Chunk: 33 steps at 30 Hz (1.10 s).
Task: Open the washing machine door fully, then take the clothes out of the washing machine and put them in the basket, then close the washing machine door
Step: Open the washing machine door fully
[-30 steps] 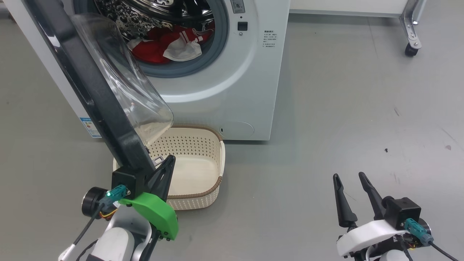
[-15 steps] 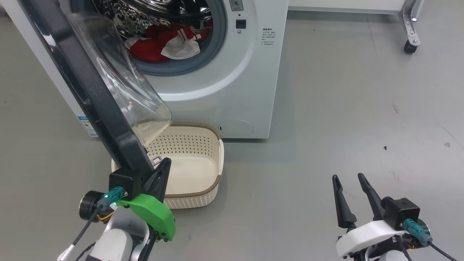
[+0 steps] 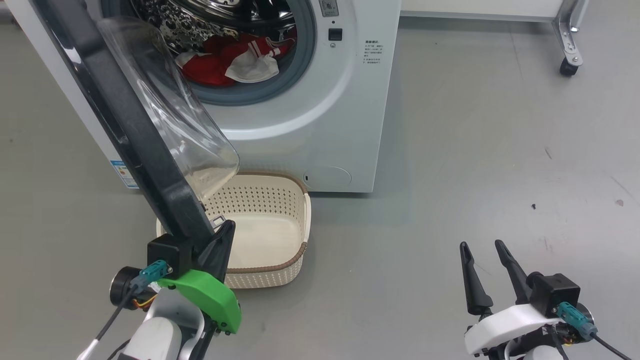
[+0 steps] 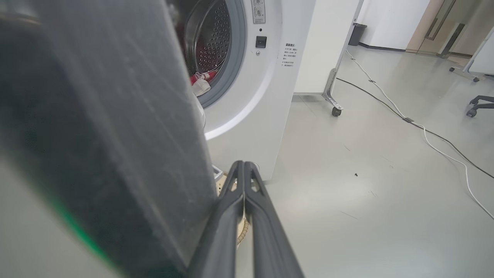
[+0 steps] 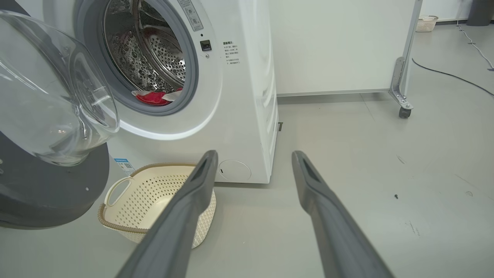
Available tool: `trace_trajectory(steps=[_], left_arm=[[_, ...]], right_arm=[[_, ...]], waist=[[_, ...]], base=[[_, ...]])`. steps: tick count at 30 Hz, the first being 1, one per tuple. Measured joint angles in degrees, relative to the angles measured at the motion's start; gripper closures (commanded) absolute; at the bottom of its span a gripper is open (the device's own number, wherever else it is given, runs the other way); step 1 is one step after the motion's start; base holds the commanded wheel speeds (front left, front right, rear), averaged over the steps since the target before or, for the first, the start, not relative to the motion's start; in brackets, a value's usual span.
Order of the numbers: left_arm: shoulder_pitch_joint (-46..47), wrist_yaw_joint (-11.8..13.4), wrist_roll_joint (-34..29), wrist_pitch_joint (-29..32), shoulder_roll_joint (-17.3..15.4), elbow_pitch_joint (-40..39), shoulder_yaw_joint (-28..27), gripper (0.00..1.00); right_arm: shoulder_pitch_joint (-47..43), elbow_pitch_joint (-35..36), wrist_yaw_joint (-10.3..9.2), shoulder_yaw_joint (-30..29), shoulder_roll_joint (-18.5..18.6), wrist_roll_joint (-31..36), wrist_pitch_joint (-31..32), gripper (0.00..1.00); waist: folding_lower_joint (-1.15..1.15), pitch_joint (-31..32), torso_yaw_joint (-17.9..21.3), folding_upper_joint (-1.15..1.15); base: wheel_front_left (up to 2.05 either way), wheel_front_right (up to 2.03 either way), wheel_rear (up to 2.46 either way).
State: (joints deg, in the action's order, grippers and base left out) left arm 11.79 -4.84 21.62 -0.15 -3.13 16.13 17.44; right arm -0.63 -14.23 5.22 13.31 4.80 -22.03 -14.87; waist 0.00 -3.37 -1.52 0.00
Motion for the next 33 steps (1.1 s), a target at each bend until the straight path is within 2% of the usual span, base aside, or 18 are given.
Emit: trace_trajectory(steps=[16,33], left_arm=[[0.1,0.0,0.5,-2.0,0.8,1.2,0.1,1.0],[0.2,0.5,0.5,-4.2,1.0,2.8,-0.4,1.0]], right_arm=[[0.0,0.0,0.23,-1.0,-0.3,0.5,0.0,0.0],[-0.1,-0.6,0.69,-1.1,-0.4,1.0,0.0,0.0]], waist=[[0.0,-0.3,-3.2,0.0],[0.0,0.4,-9.0,0.0]], base=[[0.0,0.0,0.0],[0.0,0.0,0.0]])
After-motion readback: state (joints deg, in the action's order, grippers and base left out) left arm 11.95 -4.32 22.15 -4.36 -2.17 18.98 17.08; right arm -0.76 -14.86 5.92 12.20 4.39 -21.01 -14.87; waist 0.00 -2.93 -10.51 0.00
